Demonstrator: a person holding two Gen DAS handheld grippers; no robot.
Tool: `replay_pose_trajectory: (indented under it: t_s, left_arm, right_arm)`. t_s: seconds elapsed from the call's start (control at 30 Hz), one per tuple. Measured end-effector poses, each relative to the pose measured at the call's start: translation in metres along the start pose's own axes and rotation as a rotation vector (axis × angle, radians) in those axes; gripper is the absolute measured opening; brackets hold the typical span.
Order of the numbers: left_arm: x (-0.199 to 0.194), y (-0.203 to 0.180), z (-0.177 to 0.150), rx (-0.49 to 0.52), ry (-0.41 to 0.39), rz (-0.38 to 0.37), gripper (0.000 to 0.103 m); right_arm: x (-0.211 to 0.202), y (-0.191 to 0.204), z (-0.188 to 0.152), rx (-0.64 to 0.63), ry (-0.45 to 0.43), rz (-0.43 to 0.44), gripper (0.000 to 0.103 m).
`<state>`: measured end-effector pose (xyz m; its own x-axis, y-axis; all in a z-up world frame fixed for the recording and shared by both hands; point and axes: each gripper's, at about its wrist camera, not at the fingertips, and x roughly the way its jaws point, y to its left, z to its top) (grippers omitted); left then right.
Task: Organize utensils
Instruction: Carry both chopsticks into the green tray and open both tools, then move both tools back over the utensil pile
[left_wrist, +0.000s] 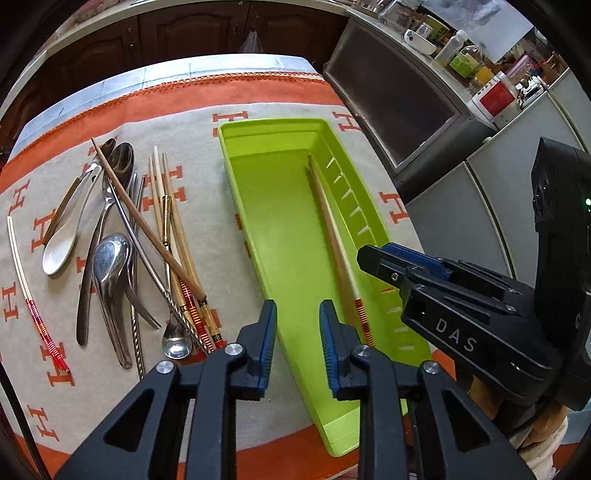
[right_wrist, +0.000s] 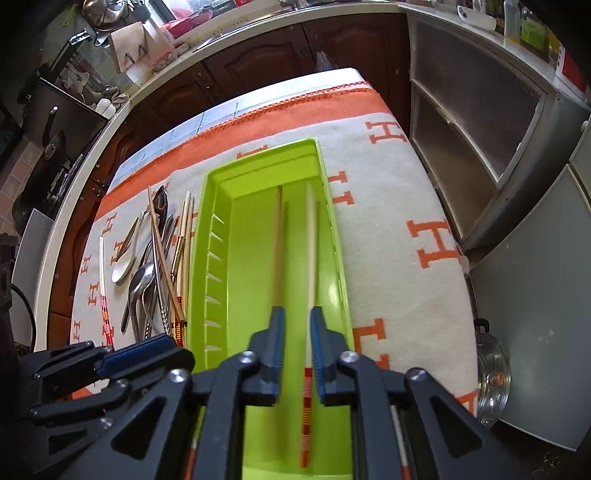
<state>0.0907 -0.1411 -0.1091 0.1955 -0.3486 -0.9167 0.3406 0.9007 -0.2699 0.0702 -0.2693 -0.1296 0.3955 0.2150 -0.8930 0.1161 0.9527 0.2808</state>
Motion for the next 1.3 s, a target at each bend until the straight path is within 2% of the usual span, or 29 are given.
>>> replay_pose_trajectory:
  t_s: [0.03,0.17,0.3,0.47,0.6,0.7,0.97,1.1,1.3]
  left_arm:
    - [-0.002,0.000,-0.002,0.001,-0.008,0.007,0.028]
    - [-0.013,0.003,-0.006,0.013,-0.059,0.044,0.050]
    - [-0.025,0.010,-0.009,0.010,-0.087,0.076,0.051]
    - [-0.036,0.021,-0.012,-0.007,-0.110,0.112,0.051]
    - [-0.046,0.033,-0.014,-0.021,-0.135,0.156,0.051]
    - [-0.055,0.049,-0.016,-0.049,-0.153,0.189,0.052]
    - [-0.084,0.112,-0.028,-0.155,-0.221,0.316,0.052]
    - [-0.096,0.150,-0.033,-0.226,-0.245,0.359,0.052]
    - [-0.103,0.204,-0.043,-0.331,-0.287,0.416,0.052]
  right_arm:
    - [-0.002,0.000,-0.001,0.000,-0.007,-0.005,0.033]
    - [-0.007,0.000,-0.003,0.003,-0.036,-0.006,0.039]
    - [-0.014,0.003,-0.010,-0.003,-0.064,-0.021,0.055]
    - [-0.028,0.010,-0.016,-0.013,-0.102,0.002,0.068]
    - [-0.035,0.017,-0.020,-0.018,-0.107,0.011,0.068]
    - [-0.044,0.028,-0.023,-0.050,-0.155,0.013,0.068]
    - [-0.059,0.063,-0.022,-0.107,-0.234,0.096,0.068]
    - [-0.056,0.093,-0.021,-0.201,-0.230,0.112,0.068]
    - [-0.038,0.145,-0.015,-0.321,-0.204,0.086,0.065]
